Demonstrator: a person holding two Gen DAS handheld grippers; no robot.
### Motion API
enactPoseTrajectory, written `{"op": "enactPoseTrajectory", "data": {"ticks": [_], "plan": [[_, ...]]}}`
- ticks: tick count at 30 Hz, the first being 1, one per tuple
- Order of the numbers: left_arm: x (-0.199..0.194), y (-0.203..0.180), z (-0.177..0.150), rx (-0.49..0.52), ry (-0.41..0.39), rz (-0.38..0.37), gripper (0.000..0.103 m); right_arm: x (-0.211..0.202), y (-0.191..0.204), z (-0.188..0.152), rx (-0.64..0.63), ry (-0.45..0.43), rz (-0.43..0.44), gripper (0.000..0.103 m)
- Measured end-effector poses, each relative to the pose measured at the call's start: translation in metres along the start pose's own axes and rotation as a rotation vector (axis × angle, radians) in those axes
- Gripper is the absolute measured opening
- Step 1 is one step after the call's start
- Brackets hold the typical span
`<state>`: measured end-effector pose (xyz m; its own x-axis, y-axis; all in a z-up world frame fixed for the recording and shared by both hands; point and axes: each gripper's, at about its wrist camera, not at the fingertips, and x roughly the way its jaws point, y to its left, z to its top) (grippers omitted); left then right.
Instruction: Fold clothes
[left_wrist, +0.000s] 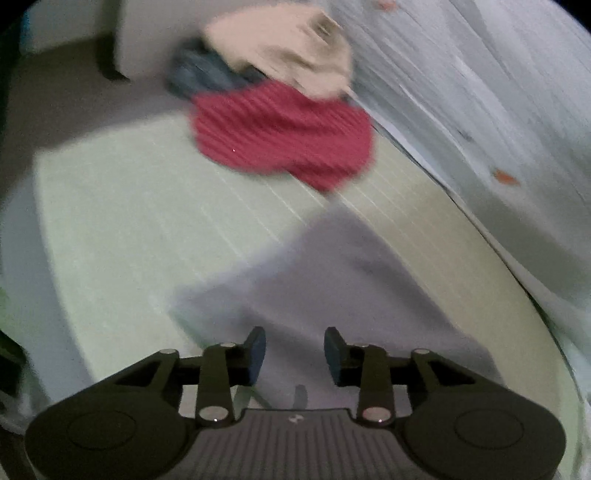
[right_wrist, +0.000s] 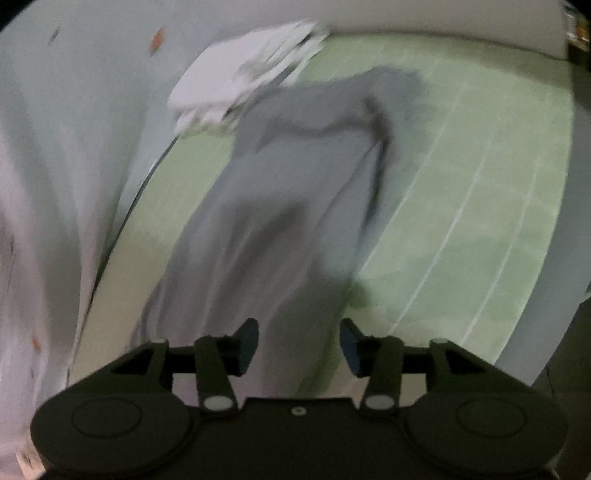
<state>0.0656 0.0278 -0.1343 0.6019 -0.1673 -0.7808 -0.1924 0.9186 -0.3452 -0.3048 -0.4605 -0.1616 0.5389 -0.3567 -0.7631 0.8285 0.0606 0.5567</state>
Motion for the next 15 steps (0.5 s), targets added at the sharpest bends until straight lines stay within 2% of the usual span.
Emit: {"op": "enactPoseTrajectory", "data": {"ticks": [2, 4, 6, 9, 10, 13, 15], "plan": [[0.008, -0.022, -0.017, 0.035, 0.050, -0.035, 0.039, 0.003, -0.016, 0.018, 0.074, -0.037, 0.007, 0.053], [0.014, -0.045, -0.036, 0.086, 0.091, -0.056, 0.039, 0.007, -0.034, 0.039, 0.163, -0.083, 0.012, 0.061], [0.018, -0.065, -0.054, 0.126, 0.125, -0.072, 0.039, 0.009, -0.050, 0.058, 0.226, -0.130, 0.006, 0.064], [0.025, -0.089, -0.077, 0.168, 0.168, -0.084, 0.041, 0.016, -0.064, 0.092, 0.246, -0.182, -0.018, 0.072], [0.029, -0.097, -0.083, 0.178, 0.181, -0.081, 0.041, 0.021, -0.068, 0.102, 0.250, -0.187, -0.019, 0.076], [0.040, -0.115, -0.097, 0.190, 0.203, -0.059, 0.042, 0.038, -0.078, 0.126, 0.284, -0.177, -0.019, 0.079], [0.042, -0.120, -0.100, 0.183, 0.184, -0.039, 0.046, 0.051, -0.080, 0.139, 0.301, -0.171, -0.022, 0.081]]}}
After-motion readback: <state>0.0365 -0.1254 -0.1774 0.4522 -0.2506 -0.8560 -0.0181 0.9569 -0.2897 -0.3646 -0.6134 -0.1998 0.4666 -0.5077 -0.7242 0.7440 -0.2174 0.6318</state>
